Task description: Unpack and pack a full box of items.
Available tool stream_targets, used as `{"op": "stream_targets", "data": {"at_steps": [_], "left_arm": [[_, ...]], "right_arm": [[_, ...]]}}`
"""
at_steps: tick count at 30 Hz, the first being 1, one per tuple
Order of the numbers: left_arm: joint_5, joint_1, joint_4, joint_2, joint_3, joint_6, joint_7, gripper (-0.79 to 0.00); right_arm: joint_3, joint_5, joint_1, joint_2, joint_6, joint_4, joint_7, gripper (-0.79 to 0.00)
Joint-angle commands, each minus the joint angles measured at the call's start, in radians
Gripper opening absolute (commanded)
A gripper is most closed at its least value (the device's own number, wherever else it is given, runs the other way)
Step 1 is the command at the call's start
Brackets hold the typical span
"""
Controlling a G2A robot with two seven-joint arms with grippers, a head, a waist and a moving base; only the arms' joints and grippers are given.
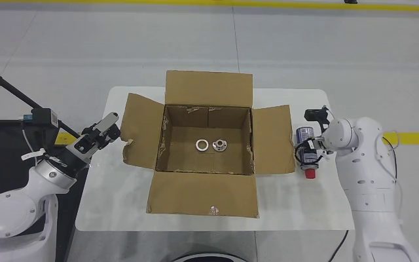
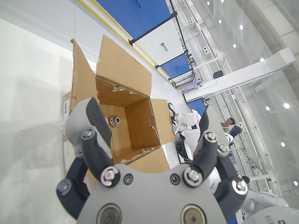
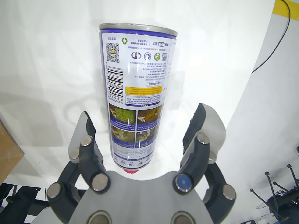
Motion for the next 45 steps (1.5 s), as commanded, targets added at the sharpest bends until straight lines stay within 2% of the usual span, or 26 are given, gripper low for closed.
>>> {"op": "stream_targets", "data": {"at_steps": [1,23,28,36,40,45], "left_arm": [[0.0,0.0,0.0,0.0,0.0,0.0,0.0,0.0],[0.0,0.0,0.0,0.0,0.0,0.0,0.0,0.0],[0.0,0.0,0.0,0.0,0.0,0.0,0.0,0.0],[0.0,0.0,0.0,0.0,0.0,0.0,0.0,0.0],[0.0,0.0,0.0,0.0,0.0,0.0,0.0,0.0],[0.0,0.0,0.0,0.0,0.0,0.0,0.0,0.0]], "right_arm": [[-0.001,0.003,0.001,0.0,0.002,0.002,0.0,-0.015],[-0.013,0.005,0.036,0.011,0.005,-0.023,0.018,0.0],[-0.003,0.018,0.055,0.014,0.003,-0.095,0.031,0.0],[-0.028,0.04,0.101,0.013,0.002,-0.299,0.061,0.0],[-0.069,0.147,0.128,0.001,0.004,-0.387,0.048,0.0],[-0.16,0.29,0.16,-0.019,-0.007,-0.433,0.009,0.0]]}}
